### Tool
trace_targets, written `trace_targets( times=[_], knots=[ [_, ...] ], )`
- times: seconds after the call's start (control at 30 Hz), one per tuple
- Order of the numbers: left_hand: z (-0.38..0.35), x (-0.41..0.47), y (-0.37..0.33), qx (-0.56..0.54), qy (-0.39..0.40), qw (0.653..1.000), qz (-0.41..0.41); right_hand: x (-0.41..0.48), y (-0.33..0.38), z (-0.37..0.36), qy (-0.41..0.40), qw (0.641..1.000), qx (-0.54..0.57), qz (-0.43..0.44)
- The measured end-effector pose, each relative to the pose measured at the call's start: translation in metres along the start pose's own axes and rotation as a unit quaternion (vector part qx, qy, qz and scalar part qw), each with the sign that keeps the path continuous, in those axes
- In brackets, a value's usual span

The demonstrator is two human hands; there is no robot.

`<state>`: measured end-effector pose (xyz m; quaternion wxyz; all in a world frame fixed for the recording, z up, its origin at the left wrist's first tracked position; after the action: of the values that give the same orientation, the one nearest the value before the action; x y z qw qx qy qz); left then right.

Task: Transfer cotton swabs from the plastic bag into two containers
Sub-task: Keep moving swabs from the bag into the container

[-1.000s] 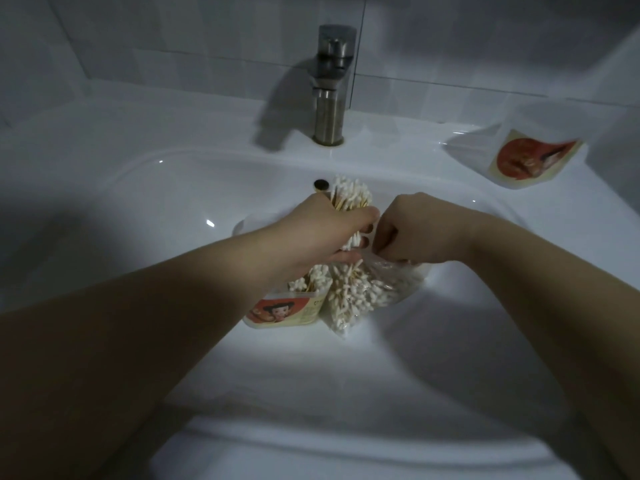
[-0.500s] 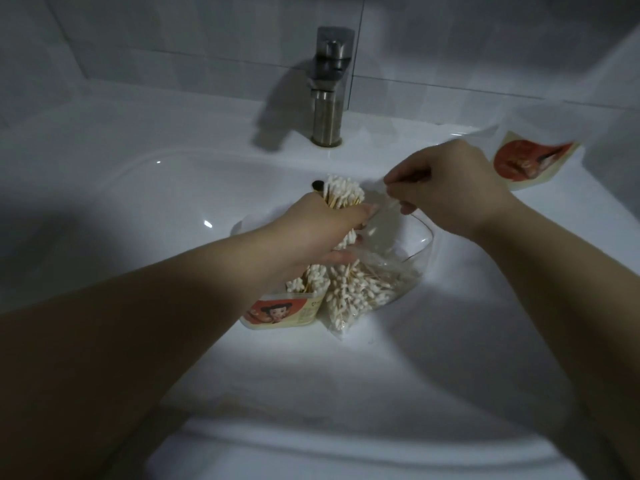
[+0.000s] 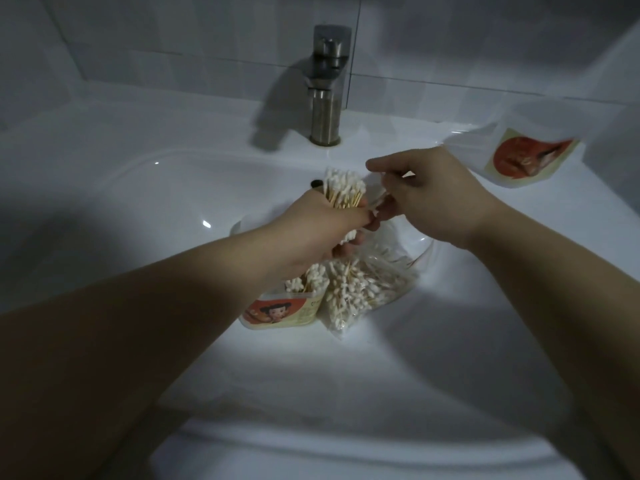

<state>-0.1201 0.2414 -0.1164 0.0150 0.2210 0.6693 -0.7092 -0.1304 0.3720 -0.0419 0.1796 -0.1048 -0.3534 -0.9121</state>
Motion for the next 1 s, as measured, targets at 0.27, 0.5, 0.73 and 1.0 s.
trace_targets(
  times=[0.27, 0.5, 0.73, 1.0],
  knots=[
    [0.01, -0.002, 0.0, -0.038, -0.043, 0.998, 0.015, -0.002, -0.006, 0.005, -0.05, 0.987, 0.144, -0.059],
    [0.01, -0.001, -0.002, -0.046, -0.044, 0.998, 0.01, -0.003, 0.001, -0.004, -0.025, 0.98, 0.192, -0.052],
    [-0.003, -0.007, -0.007, -0.052, 0.018, 0.998, -0.02, -0.006, 0.001, -0.007, -0.005, 0.98, 0.193, -0.048],
    [0.005, -0.009, -0.009, -0.044, -0.011, 0.999, 0.002, -0.003, 0.002, -0.003, -0.059, 0.964, 0.257, -0.047]
  ],
)
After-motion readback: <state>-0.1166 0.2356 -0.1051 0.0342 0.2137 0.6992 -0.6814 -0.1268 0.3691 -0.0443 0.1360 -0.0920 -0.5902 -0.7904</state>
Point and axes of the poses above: each hand's wrist, its own x-axis towards the middle knuckle, its own z-axis out of the back of the hand, y = z × x, the point moved 10 cm from there along x, towards the middle knuckle, and after that the axes turned 9 degrees about z, right-handed, at the moved point
